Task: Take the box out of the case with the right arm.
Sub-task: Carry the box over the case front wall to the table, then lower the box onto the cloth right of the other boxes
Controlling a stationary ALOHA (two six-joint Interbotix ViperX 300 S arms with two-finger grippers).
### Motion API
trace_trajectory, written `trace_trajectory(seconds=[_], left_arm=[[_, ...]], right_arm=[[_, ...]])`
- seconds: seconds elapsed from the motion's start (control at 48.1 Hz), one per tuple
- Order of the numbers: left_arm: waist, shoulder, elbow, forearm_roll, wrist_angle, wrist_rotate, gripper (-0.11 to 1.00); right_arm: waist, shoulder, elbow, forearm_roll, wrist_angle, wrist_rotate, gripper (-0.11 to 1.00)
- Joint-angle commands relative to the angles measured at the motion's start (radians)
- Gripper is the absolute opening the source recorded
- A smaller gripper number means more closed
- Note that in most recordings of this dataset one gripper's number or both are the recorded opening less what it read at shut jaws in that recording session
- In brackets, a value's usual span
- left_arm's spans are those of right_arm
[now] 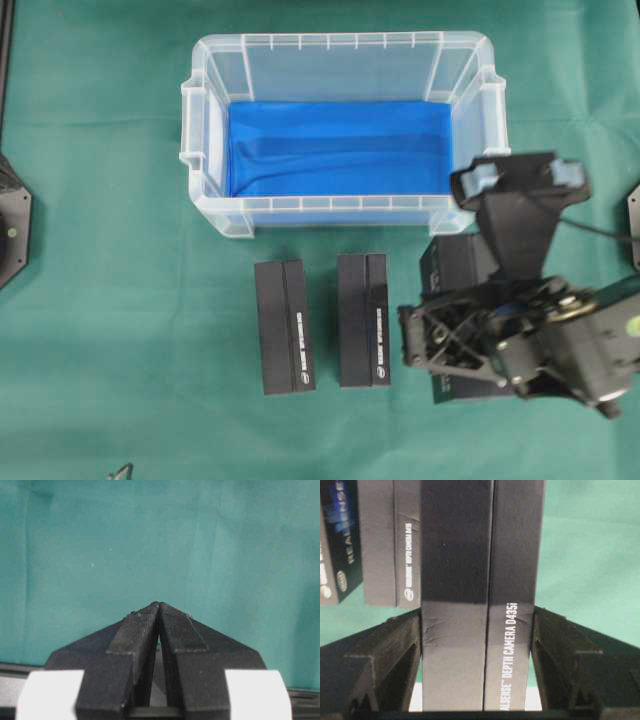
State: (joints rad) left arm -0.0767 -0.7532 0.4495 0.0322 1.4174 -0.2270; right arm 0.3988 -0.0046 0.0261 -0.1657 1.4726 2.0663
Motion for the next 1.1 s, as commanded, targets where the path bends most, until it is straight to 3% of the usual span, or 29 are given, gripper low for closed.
trace_trajectory(seconds=[0.0,0.333,1.082], left_arm=[[0.003,0.002,-0.025,0.003,-0.005,0.000,0.00],[0.003,0.009,-0.026,0.003,-0.006,0.000,0.00],[0.003,0.008,-0.026,0.003,-0.005,0.002,0.00]], right_arm=[[-0.002,-0.015,0.048,0.002,-0.069,0.018,0.64],[-0.008,0.002,0.290,0.029,-0.354,0.074,0.64],[-0.017,0.000,0.304,0.029,-0.380,0.078,0.64]])
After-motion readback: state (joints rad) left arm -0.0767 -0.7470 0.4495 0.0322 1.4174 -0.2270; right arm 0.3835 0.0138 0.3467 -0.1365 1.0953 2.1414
